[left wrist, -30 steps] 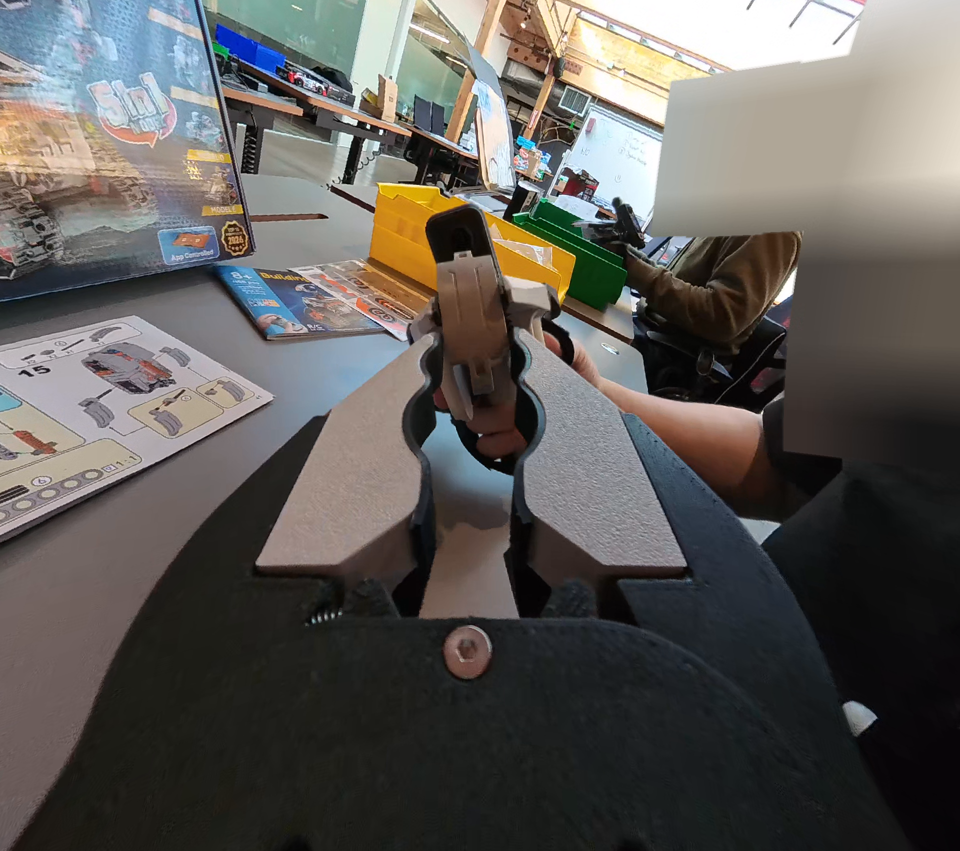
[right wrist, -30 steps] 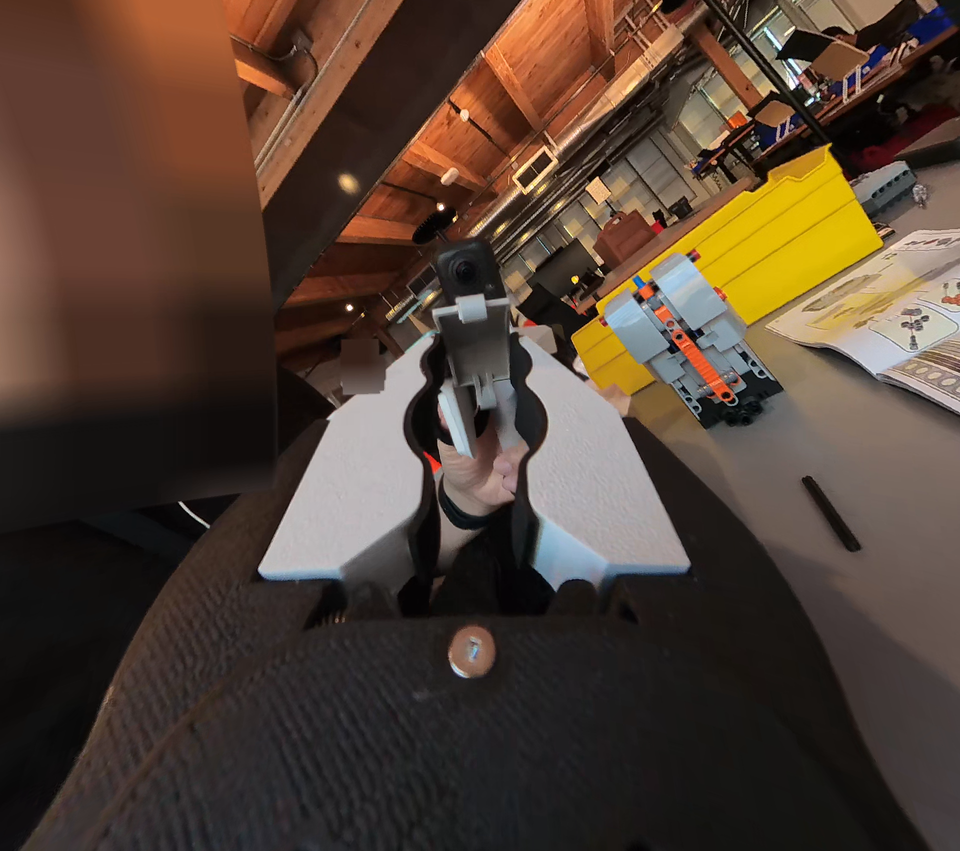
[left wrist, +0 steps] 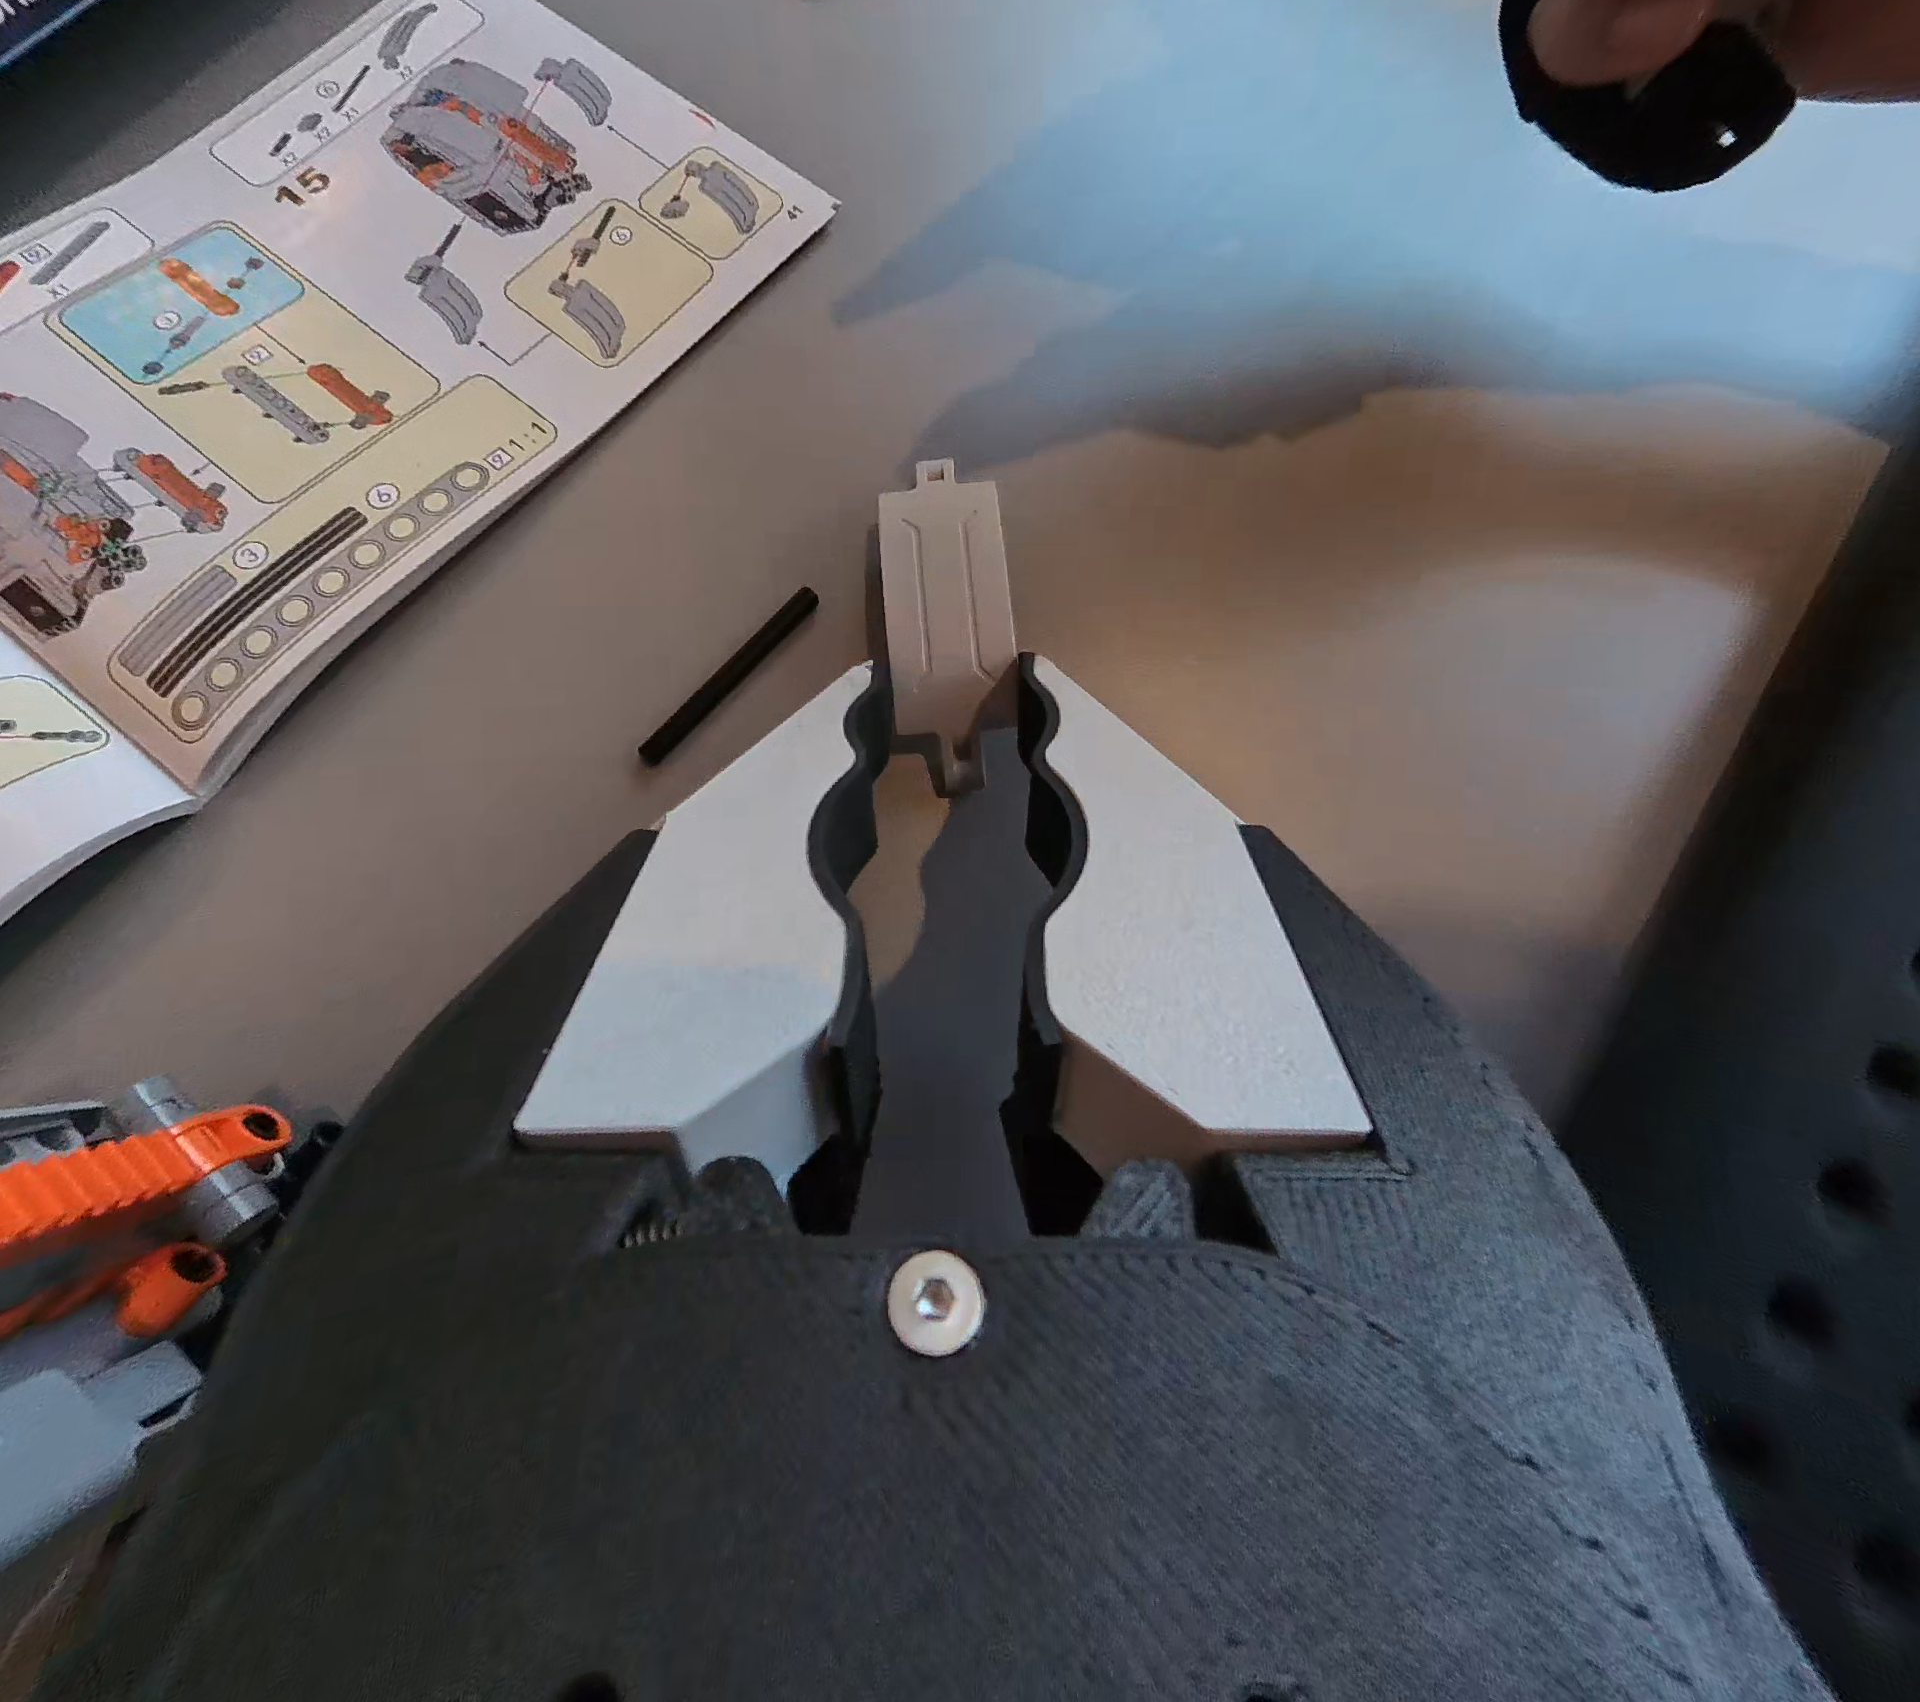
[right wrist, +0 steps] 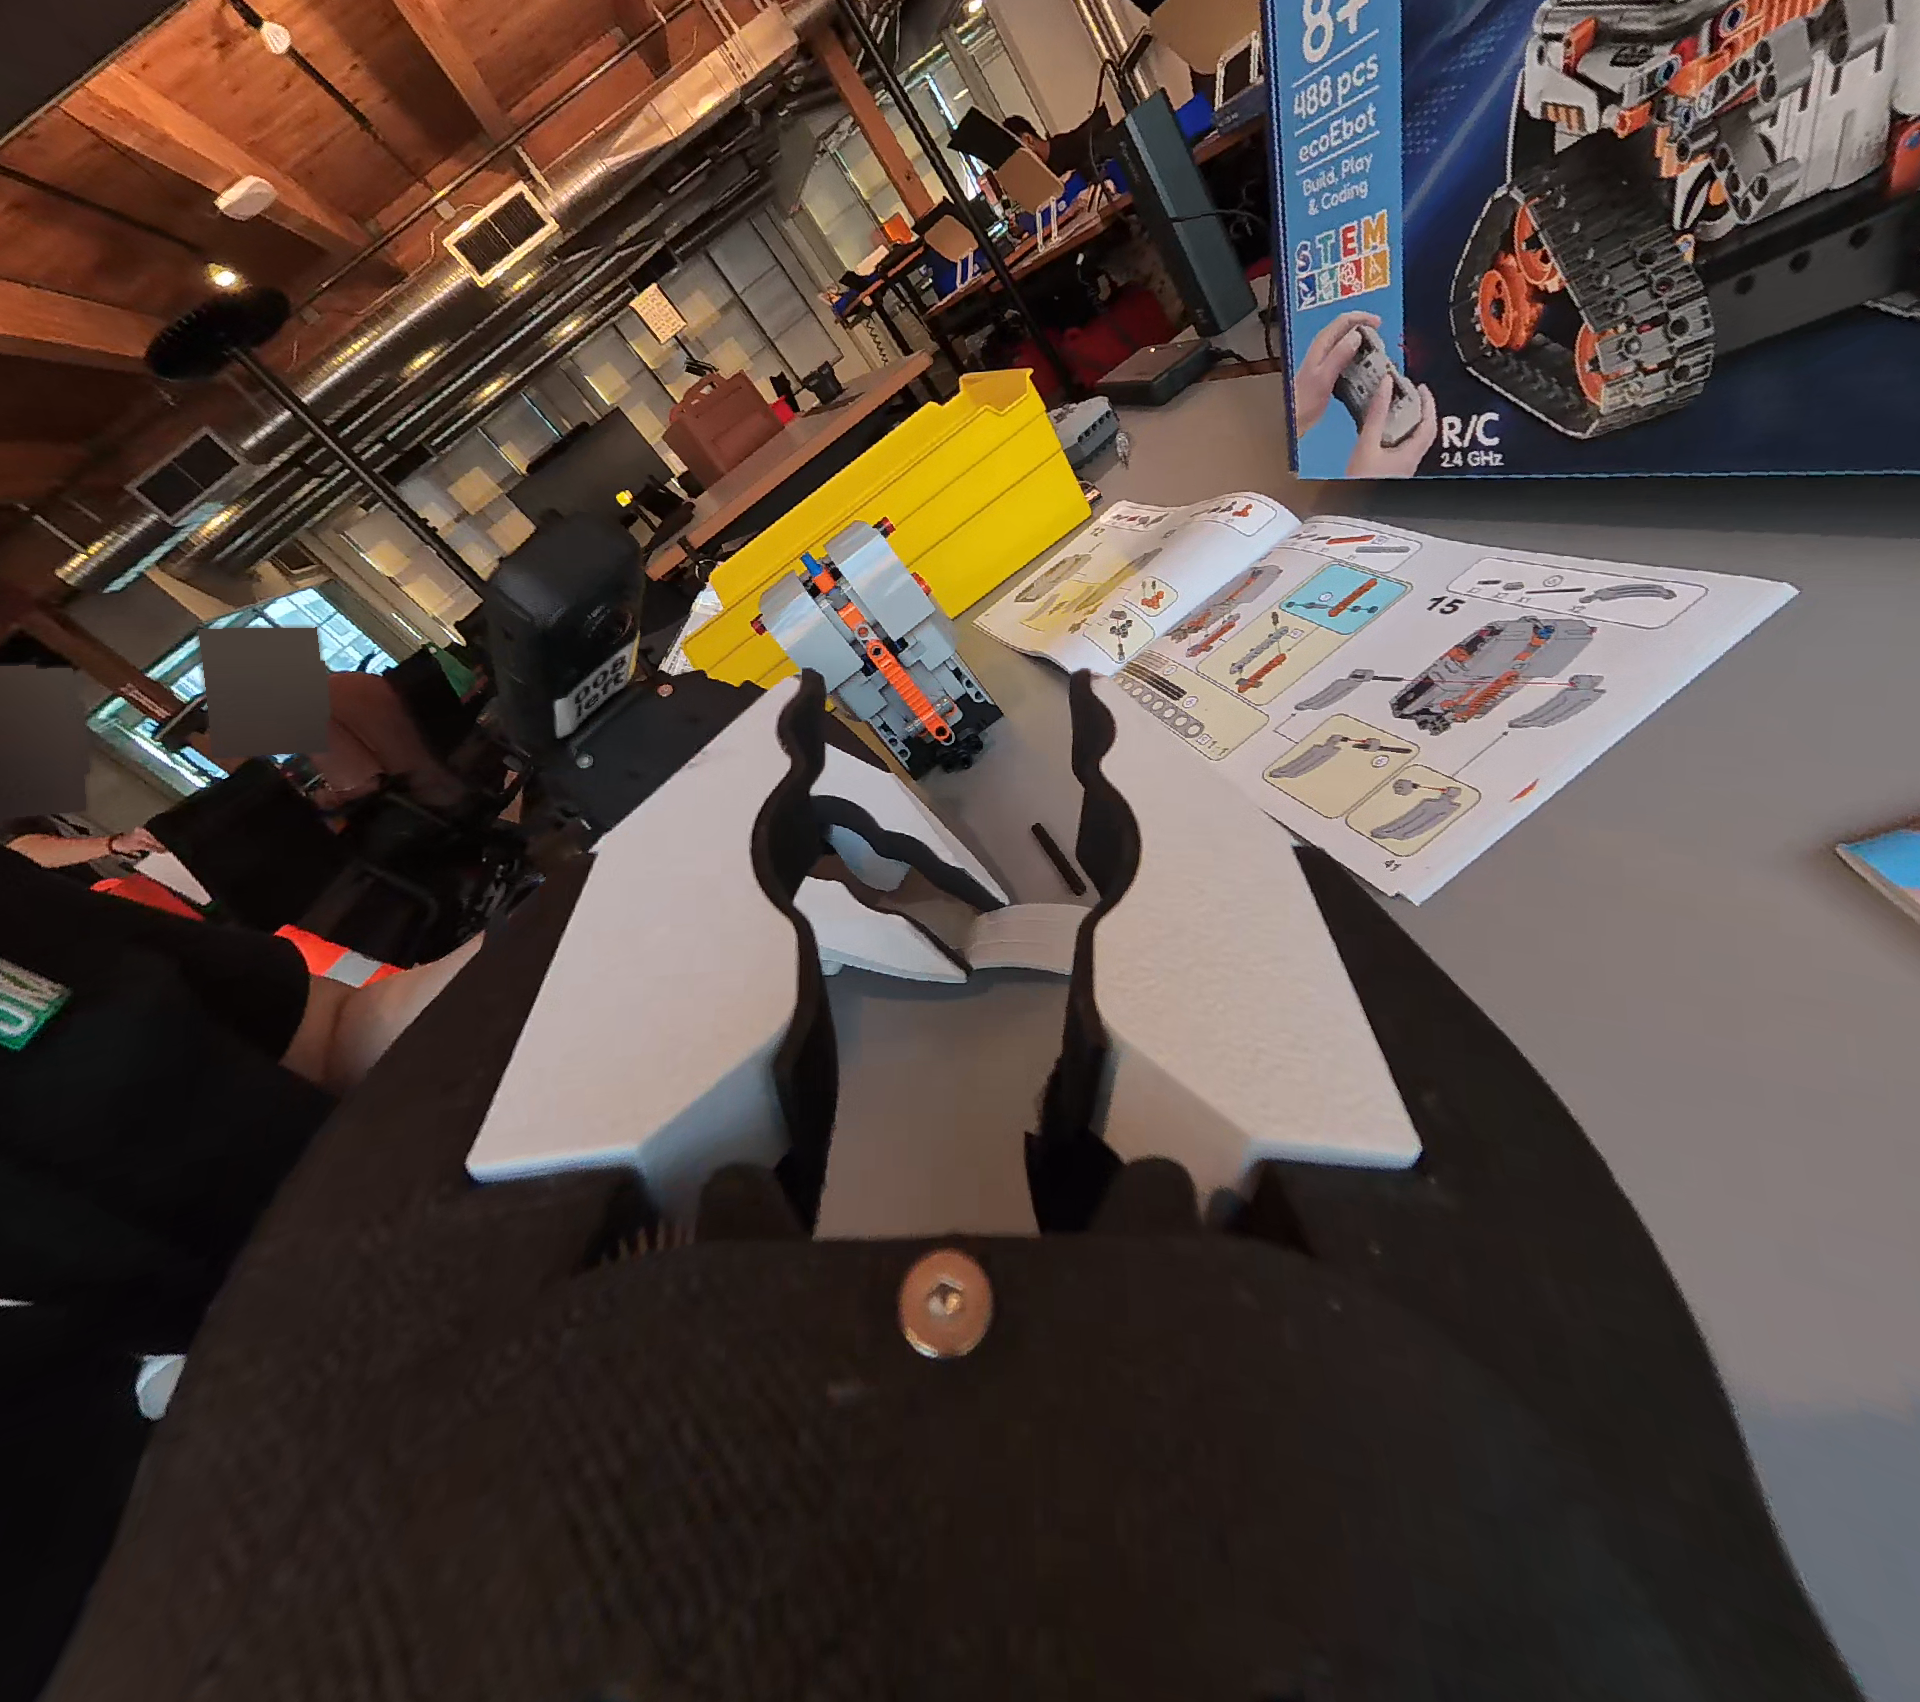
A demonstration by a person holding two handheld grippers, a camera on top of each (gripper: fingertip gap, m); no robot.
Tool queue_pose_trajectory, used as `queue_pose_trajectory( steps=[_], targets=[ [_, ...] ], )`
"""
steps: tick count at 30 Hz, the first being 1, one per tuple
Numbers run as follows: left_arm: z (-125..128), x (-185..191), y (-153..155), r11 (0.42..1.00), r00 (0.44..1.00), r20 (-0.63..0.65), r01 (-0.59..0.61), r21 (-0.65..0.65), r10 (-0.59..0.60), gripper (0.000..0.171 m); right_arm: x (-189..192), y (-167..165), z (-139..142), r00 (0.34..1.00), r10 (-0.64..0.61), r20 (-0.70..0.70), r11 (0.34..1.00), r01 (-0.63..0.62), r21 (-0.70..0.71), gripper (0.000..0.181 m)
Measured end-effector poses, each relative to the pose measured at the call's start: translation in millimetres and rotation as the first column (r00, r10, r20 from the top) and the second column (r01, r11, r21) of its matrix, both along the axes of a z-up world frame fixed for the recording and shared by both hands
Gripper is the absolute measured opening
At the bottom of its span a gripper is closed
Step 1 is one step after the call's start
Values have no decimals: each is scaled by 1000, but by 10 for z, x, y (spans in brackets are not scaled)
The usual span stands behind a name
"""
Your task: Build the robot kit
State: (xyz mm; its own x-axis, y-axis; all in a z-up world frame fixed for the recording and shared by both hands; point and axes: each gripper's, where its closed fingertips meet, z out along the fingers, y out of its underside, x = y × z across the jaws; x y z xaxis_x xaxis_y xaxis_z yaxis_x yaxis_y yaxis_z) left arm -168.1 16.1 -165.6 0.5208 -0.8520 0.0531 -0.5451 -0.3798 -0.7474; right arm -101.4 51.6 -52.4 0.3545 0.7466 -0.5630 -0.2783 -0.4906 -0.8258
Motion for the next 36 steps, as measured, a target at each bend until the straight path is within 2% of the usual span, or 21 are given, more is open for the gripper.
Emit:
queue_pose_trajectory(
  steps=[4,10,11,13,15,17,20,22,24,27,30,33,34,36],
  targets=[
    [-86,-20,-5,1000,1000,-29,-5,-24,4,23,0,-7,14,1000,5,-16,1000,-5,-6,45],
    [-87,-17,-6,1000,999,-47,-11,5,11,27,-20,-21,7,999,20,-26,1000,-20,-18,44],
    [-84,-18,-5,1000,999,-47,-17,2,17,30,-24,-25,5,999,22,-25,1000,-22,-18,44],
    [-76,-45,26,999,997,-58,-41,18,42,47,-27,-25,3,1000,21,-21,1000,-22,-16,44],
    [-20,-59,53,997,997,-54,-57,58,60,52,-27,-31,11,999,23,-24,1000,-24,-17,44],
    [124,-30,58,992,998,-7,-64,109,65,51,-28,-45,43,999,28,-38,999,-28,-15,44],
    [495,9,5,979,990,123,-91,184,68,48,-12,-41,60,999,17,-35,1000,-17,1,44],
    [867,7,-120,977,959,279,-104,186,49,46,35,3,26,999,-32,8,999,32,30,42],
    [1275,-122,-239,974,899,436,-126,191,31,42,94,52,-10,992,-100,79,992,93,89,41],
    [1809,-617,-318,947,823,567,-206,248,31,40,156,90,19,974,-179,142,970,151,189,37],
    [2195,-1505,-189,860,800,586,-383,336,128,36,208,118,28,957,-239,167,955,201,219,32],
    [2589,-2595,81,757,803,546,-506,412,240,26,250,149,44,948,-280,150,942,241,233,30],
    [2645,-2900,209,753,815,507,-515,409,282,26,263,161,41,946,-289,146,939,250,235,30],
    [2532,-3401,514,781,852,349,-507,365,390,29,289,189,20,941,-305,150,934,264,239,29]
  ],
)
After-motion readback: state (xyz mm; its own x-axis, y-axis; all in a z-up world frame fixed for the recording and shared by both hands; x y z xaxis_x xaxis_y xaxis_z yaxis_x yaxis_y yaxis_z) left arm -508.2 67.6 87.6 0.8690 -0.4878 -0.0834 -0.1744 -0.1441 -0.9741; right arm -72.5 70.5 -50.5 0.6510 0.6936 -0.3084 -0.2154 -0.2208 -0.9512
